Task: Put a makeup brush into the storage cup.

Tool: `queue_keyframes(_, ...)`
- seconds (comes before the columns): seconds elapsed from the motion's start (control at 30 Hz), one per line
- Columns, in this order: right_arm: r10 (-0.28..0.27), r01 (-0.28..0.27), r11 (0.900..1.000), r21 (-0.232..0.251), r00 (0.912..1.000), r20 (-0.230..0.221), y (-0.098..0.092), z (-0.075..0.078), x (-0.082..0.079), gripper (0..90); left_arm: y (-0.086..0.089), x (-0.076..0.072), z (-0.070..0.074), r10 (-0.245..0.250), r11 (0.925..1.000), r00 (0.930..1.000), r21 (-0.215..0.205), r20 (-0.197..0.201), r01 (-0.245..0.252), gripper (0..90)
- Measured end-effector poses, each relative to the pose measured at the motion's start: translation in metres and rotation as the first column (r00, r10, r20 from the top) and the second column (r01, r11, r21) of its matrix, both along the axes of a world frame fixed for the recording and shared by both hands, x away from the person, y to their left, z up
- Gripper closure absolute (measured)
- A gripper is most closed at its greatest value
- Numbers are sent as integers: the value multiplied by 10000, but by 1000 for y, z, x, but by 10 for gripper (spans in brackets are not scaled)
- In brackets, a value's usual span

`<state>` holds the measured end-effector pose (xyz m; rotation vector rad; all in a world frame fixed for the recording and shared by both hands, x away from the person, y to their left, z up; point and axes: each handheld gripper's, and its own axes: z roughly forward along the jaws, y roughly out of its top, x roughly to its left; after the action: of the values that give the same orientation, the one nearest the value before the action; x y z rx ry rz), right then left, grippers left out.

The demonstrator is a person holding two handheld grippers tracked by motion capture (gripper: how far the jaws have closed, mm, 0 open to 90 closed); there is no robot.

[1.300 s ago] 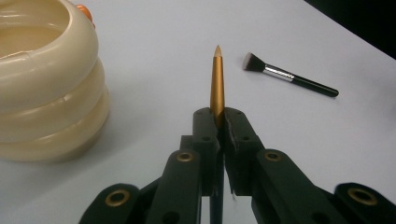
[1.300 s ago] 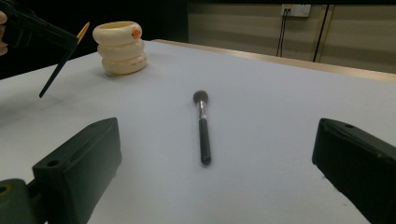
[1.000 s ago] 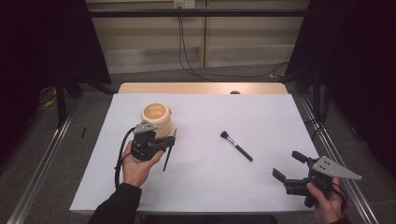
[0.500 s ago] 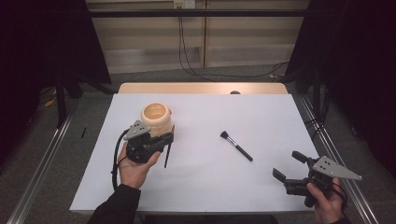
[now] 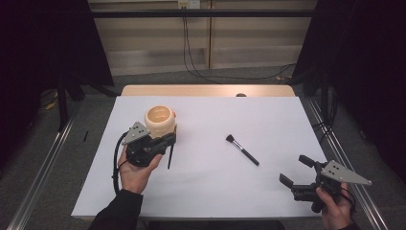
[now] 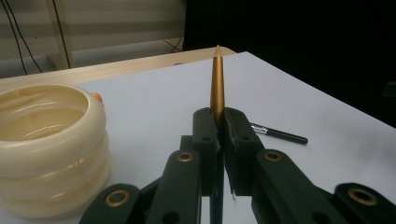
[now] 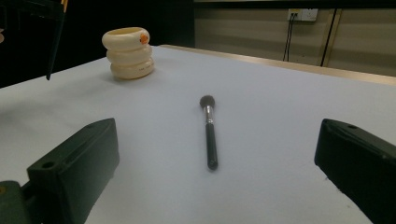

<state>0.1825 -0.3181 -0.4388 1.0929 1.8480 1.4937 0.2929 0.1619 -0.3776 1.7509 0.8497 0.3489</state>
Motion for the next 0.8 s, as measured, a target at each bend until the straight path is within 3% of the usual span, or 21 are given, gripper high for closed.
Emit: queue_keyframes(0.8, -25, 24, 9999, -114, 10000, -96, 0, -1, 1, 0, 9, 13, 23, 275, 9990, 9983, -360, 504, -257, 841)
